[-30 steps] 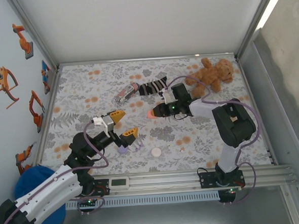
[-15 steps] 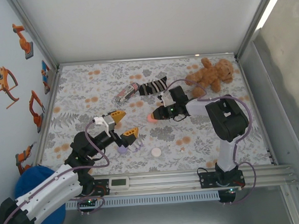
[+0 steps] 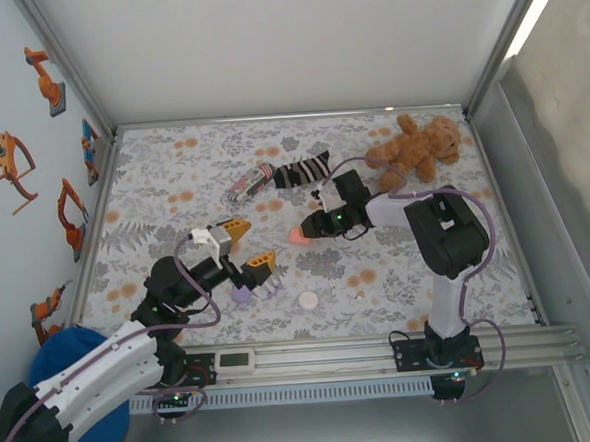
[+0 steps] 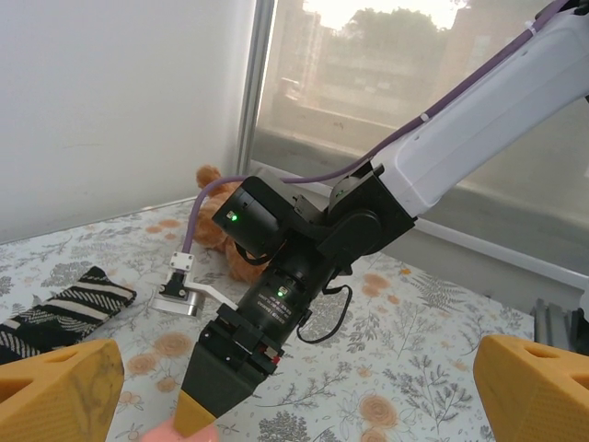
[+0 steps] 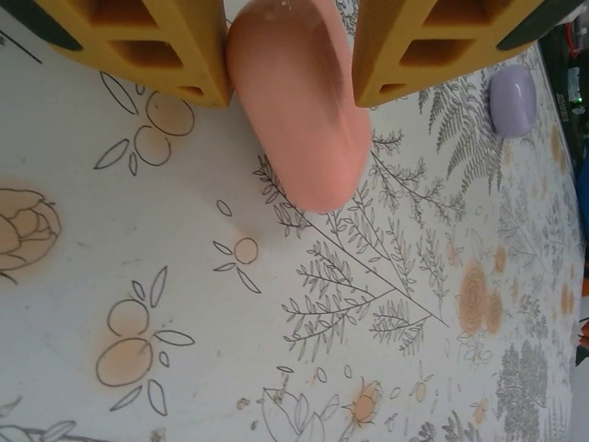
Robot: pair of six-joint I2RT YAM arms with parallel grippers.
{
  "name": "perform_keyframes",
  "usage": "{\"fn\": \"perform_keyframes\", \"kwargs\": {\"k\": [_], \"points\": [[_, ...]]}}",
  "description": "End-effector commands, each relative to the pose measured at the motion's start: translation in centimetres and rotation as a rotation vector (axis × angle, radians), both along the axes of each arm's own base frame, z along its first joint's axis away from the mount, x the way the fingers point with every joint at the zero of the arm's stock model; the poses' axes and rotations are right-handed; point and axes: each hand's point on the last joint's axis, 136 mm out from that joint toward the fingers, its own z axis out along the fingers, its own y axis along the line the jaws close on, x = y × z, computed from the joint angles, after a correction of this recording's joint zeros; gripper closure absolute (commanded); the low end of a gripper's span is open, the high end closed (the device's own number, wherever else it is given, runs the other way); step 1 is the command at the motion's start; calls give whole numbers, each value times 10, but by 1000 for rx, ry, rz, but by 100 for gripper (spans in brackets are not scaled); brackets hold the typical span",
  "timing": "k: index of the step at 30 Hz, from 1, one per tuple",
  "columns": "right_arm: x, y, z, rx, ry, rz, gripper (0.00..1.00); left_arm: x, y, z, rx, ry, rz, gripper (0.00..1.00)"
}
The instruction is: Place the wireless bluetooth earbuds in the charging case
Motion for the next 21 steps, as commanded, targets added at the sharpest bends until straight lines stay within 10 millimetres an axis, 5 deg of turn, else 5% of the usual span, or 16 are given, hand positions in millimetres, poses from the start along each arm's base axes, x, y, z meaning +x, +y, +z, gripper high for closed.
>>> {"fn": "perform_keyframes", "kwargs": {"k": [1,14,21], "points": [[9,-6,11,-28,-51,-10,60,-2,-2,17,-22,-41,-16,4],[7,-20,49,-45,-194,-43,53,0,1,14,-13,-37,7,4],[-7,-34,73,-45,-288,-73,45,17,9,-1,23,11,113,4]]}}
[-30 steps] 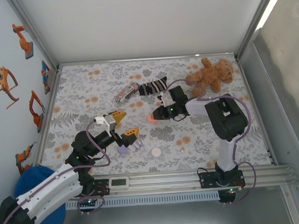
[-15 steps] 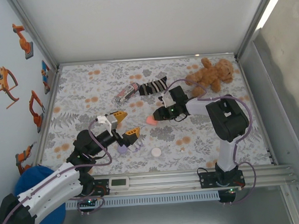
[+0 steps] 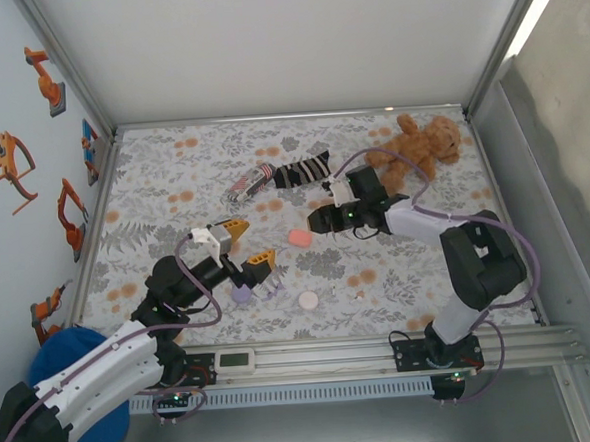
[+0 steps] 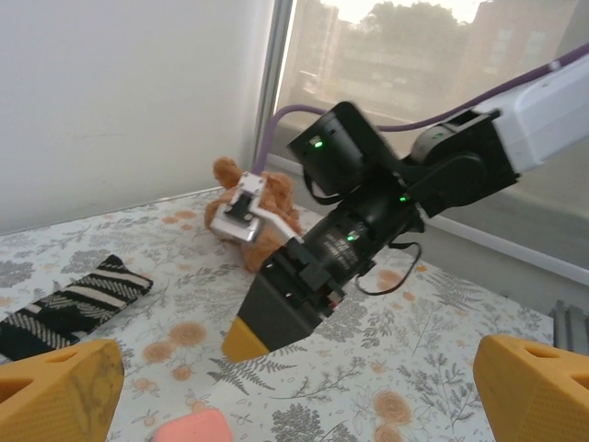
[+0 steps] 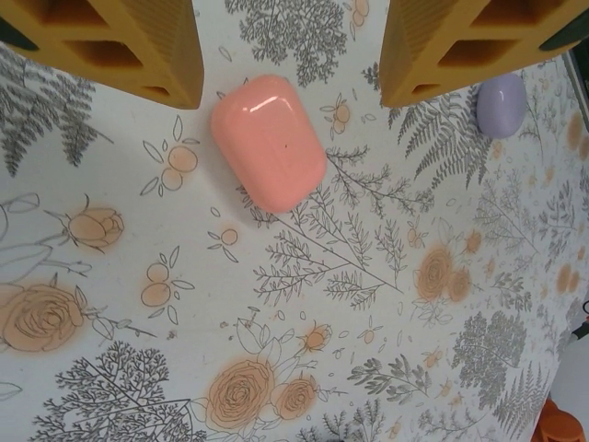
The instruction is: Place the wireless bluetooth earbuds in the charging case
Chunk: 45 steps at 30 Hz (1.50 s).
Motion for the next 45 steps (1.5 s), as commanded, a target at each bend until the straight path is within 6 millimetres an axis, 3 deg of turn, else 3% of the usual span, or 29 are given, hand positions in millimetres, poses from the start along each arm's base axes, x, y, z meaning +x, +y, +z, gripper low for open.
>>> {"fn": "perform_keyframes", "kwargs": {"k": [1,11,19,31,45], "points": [[-4,-12,14,-14,-78,-23,44,13,6,3,14,-2,79,4],[-55,-24,31,-183,-181,-1,30,37,17,-14,48,80,221,4],[-98,-19,31,-325,-191,62,29,52,36,-23,43,136,362,4],[-147,1,3,-471,-134,157,28,53,63,-31,55,170,480,4],[-176,30,-36,-597,-102,255,28,52,68,-32,75,170,496,4]]}}
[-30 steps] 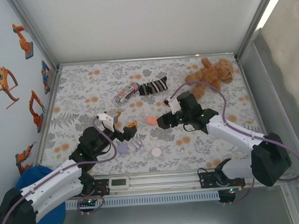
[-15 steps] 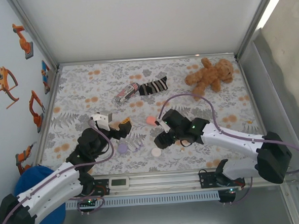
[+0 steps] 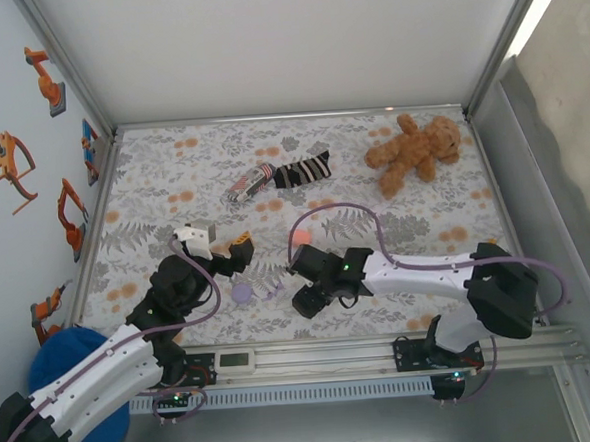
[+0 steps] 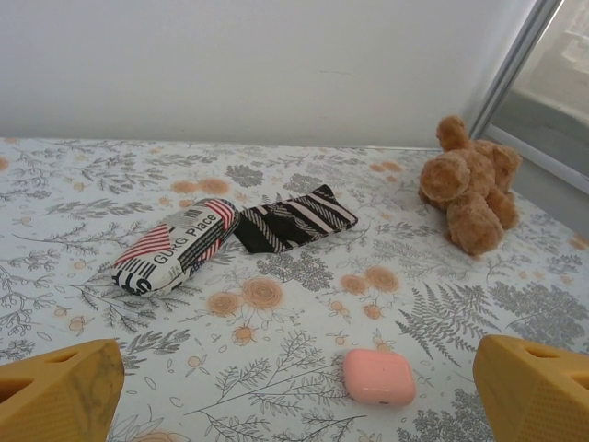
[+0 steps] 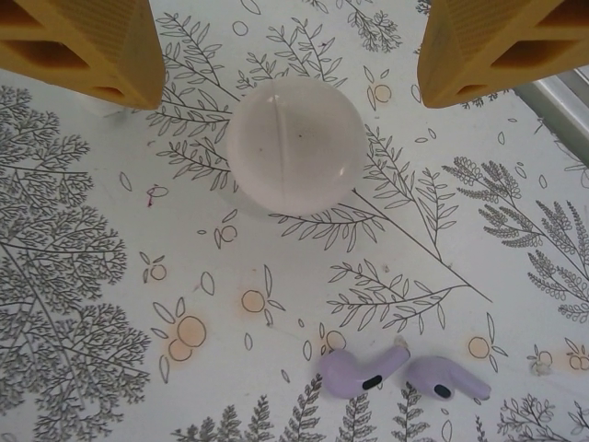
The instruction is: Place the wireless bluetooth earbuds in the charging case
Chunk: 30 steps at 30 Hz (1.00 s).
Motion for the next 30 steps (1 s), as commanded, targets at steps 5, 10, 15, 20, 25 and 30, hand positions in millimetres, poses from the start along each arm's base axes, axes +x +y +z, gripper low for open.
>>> {"fn": "perform_keyframes", "kwargs": {"k": [5,10,15,20,25,30], "points": [[4,6,-7,-50,-9,-17,29,1,2,9,-18,-8,9,4],[4,6,-16,-78,-1,-14,30,2,1,10,-21,-9,10,4],[4,10,-23,-83,11,-11,32,2,0,9,-21,-6,6,4],[4,9,-29,-112,10,-9,34,2,1,10,-21,-8,7,4],[3,9,-36,-131,16,-3,38,2,1,8,-18,-4,9,4],[3,7,-40,-158,13,4,43,3,1,9,-18,-6,12,4]]}}
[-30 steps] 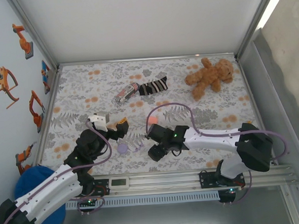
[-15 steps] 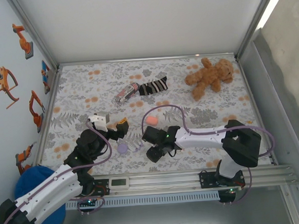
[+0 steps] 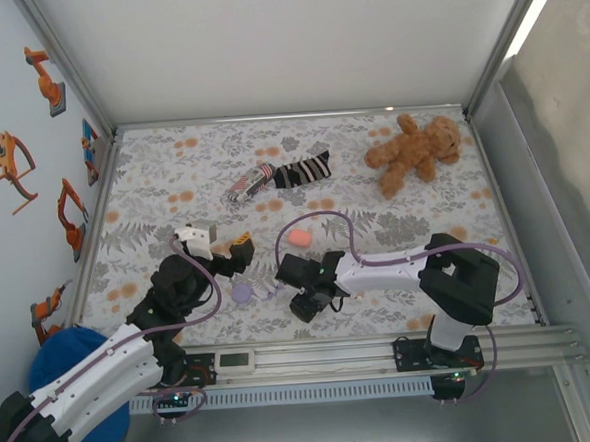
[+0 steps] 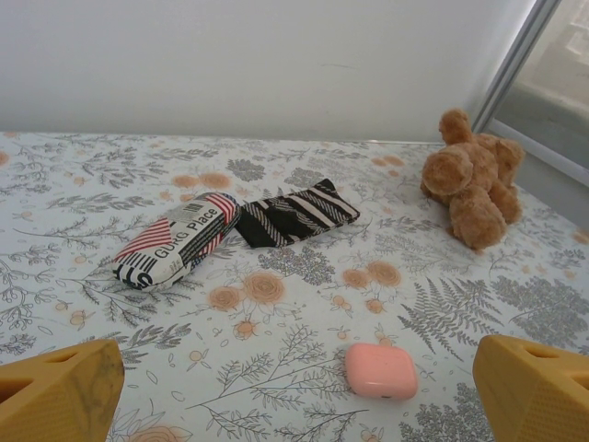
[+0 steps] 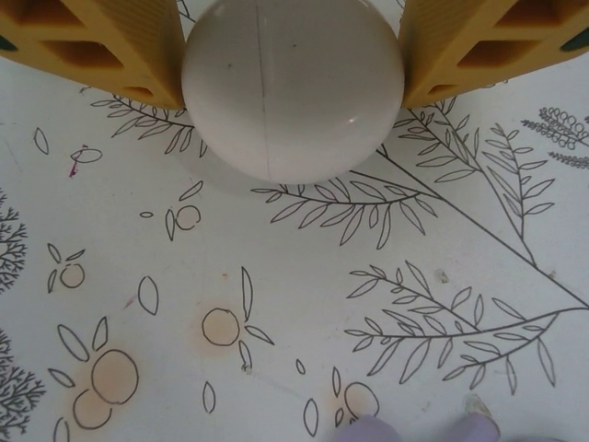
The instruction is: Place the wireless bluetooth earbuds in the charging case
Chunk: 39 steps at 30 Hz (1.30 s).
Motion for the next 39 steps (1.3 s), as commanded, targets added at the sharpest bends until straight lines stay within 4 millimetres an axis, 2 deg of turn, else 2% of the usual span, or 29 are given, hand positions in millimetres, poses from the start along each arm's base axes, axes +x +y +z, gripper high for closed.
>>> {"fn": "perform_keyframes", "kwargs": {"k": [1,3,9,16,22,31,39], "points": [[5,3,4,-13,-27,-8,44,3,1,12,-25,-14,12,4],[5,3,4,-18,-28,-8,49,3,1,12,-26,-15,13,4],[8,1,11,-11,-54,6,53,3,1,12,-24,-14,14,4],[18,3,36,32,-137,50,53,3,1,15,-29,-19,10,4],[43,5,62,91,-237,117,52,1,-2,19,-40,-22,-5,4],[89,12,116,279,-436,182,53,0,1,22,-43,-13,0,4],[116,11,147,286,-624,283,53,1,0,25,-48,16,2,4]]}}
